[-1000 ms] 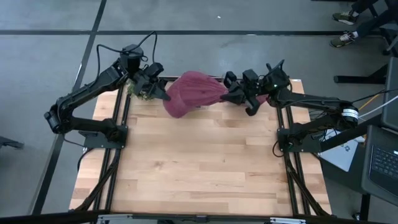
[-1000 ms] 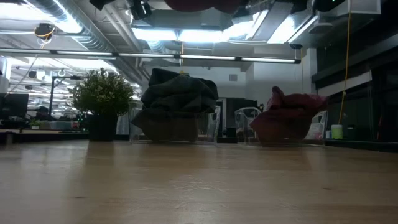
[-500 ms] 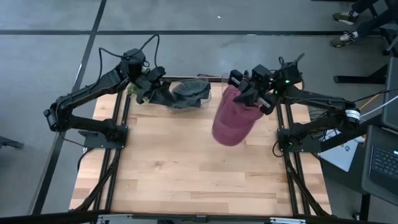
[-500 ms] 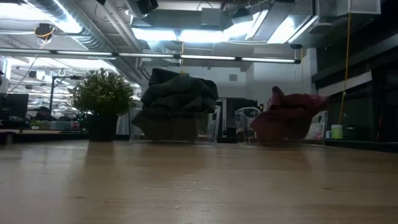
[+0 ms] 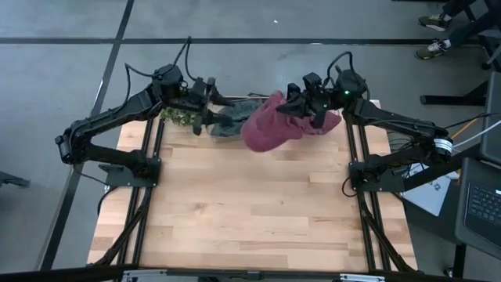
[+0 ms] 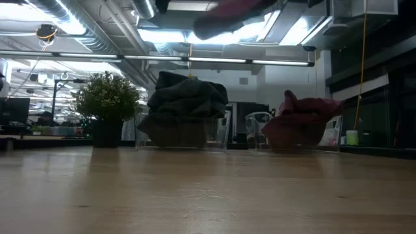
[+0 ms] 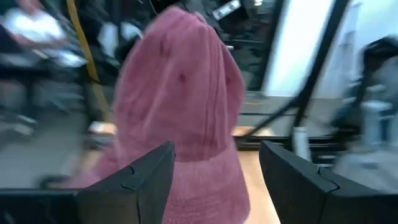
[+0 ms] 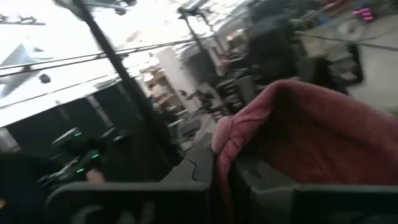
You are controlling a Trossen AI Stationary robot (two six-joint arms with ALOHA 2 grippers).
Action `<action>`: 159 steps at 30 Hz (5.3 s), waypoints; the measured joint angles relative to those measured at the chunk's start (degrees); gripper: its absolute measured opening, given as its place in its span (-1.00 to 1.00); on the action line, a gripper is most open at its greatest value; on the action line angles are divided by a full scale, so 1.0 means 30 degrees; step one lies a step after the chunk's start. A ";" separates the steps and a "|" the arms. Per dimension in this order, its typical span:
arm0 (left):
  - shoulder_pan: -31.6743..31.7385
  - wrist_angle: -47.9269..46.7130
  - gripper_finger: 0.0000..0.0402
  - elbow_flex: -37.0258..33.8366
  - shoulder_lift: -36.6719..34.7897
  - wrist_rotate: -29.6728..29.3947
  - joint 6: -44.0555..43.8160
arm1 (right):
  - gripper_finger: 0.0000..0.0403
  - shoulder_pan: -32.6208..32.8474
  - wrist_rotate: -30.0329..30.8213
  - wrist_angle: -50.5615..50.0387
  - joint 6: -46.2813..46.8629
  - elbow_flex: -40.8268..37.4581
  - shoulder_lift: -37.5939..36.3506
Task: Pick & Place hat
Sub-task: Put the red cap on the red cap in the right transparent bin
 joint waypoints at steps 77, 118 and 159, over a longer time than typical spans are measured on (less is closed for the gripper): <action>-0.0776 -0.0268 -0.95 -0.0016 0.2643 0.9885 -1.0430 | 0.05 0.4657 0.7648 0.1816 -2.0194 -0.0015 0.3393; -0.0800 0.4197 -0.95 -0.0007 0.4030 1.2061 -1.3519 | 0.05 0.4947 0.8163 0.2023 -2.0170 -0.0029 0.3773; -0.2163 0.5732 -0.95 0.0007 0.4932 1.0338 -1.4863 | 0.05 0.5404 0.6477 0.3639 -2.0017 -0.0022 0.3774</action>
